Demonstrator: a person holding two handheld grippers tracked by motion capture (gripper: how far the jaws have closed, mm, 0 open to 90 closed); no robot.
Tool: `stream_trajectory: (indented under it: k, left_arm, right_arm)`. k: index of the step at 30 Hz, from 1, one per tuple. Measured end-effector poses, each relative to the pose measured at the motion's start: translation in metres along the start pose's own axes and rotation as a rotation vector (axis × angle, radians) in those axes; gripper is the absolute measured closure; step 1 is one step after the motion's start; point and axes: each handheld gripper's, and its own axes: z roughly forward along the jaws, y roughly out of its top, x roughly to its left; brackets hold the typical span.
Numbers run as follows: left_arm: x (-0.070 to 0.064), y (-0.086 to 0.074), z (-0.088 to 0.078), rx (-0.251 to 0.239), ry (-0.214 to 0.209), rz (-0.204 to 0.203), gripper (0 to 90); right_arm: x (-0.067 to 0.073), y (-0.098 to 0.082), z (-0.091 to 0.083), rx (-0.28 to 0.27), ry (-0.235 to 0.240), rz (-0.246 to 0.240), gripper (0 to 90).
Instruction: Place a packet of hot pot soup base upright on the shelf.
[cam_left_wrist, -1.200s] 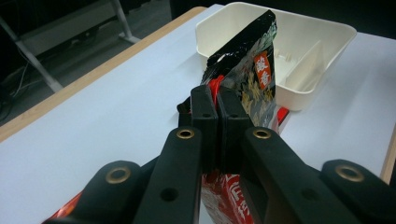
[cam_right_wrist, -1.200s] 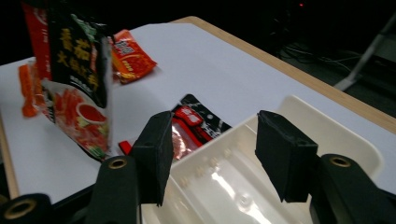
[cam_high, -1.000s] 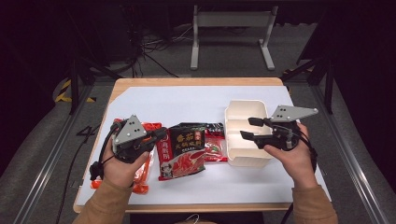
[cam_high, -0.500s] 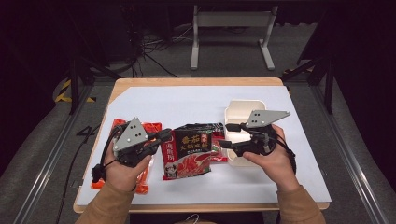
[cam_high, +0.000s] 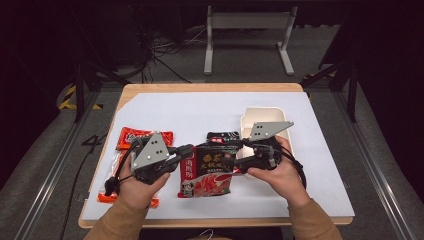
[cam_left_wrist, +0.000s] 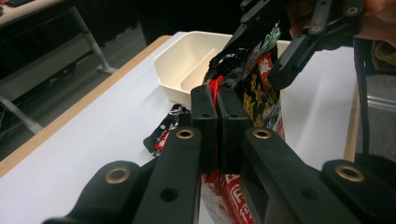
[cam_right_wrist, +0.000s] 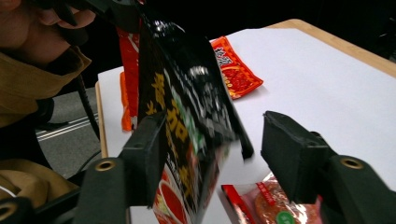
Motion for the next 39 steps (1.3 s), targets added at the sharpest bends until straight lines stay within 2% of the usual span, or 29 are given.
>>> stream_trajectory:
  k: [2,8,11,16,20,24,32,39]
  left_arm:
    - [-0.002,0.001,0.001,0.004,-0.006,0.014,87.9]
    - [-0.003,0.0,0.003,0.003,-0.018,0.021,87.7]
    - [-0.003,0.0,0.003,0.002,-0.019,0.023,87.5]
    - [0.0,-0.001,0.0,-0.015,-0.031,0.023,86.7]
    - [0.006,-0.005,0.001,-0.036,-0.077,-0.03,83.3]
    - [0.011,-0.008,0.002,-0.058,-0.118,-0.09,68.6]
    - [0.021,-0.013,-0.002,-0.084,-0.141,-0.145,49.5]
    - [0.029,-0.017,-0.003,-0.073,-0.144,-0.177,43.6]
  right_arm:
    - [0.001,-0.001,0.003,0.009,0.013,-0.008,48.7]
    - [0.003,0.0,0.004,0.033,0.04,-0.03,68.7]
    - [0.003,-0.001,0.004,0.041,0.05,-0.026,72.5]
    - [0.006,0.002,0.001,0.032,0.033,-0.038,74.9]
    - [0.008,0.005,-0.001,0.029,0.019,-0.028,76.2]
    - [0.01,0.009,-0.008,0.027,0.004,0.005,77.1]
    - [0.012,0.018,-0.027,0.009,-0.031,-0.003,77.3]
    - [0.01,0.032,-0.042,0.004,-0.053,-0.032,77.3]
